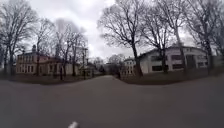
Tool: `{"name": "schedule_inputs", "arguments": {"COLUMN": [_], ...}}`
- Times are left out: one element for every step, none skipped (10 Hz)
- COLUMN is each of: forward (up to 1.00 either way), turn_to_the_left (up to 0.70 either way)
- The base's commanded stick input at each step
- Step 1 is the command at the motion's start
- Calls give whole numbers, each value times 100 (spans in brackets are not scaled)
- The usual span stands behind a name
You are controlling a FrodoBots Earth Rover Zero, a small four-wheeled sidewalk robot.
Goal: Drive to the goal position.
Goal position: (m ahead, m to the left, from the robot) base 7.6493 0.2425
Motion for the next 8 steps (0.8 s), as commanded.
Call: {"name": "schedule_inputs", "arguments": {"forward": [100,100,100,100,100,100,100,100], "turn_to_the_left": [0,0,0,0,0,0,0,40]}}
